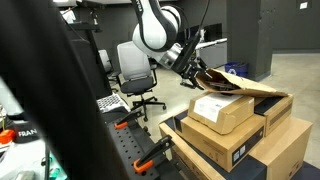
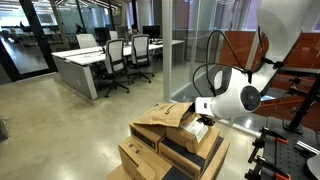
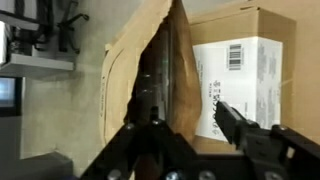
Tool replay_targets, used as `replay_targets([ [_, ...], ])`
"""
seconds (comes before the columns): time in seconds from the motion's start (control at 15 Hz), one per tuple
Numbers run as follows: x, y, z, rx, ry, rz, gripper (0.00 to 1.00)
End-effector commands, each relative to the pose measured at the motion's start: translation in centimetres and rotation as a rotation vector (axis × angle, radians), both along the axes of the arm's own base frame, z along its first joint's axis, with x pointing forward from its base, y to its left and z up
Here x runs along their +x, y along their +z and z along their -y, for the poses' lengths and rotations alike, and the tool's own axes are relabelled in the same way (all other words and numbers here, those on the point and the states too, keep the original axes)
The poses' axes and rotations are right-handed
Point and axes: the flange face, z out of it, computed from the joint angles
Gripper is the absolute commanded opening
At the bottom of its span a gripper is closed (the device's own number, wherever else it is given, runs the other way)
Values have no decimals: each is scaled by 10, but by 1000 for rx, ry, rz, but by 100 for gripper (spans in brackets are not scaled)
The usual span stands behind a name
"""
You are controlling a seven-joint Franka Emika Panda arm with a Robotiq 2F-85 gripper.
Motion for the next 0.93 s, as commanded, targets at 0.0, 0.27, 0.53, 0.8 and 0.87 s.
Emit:
replay_targets([
  [0.0, 3, -3, -1, 1, -8, 9, 54],
  [0.27, 3, -5, -1, 2, -8, 6, 54],
  [0.53, 5, -7, -1, 0, -11, 6, 54],
  [0.8, 7, -9, 0, -4, -14, 9, 57],
  [0.87, 8, -9, 1, -5, -15, 10, 56],
])
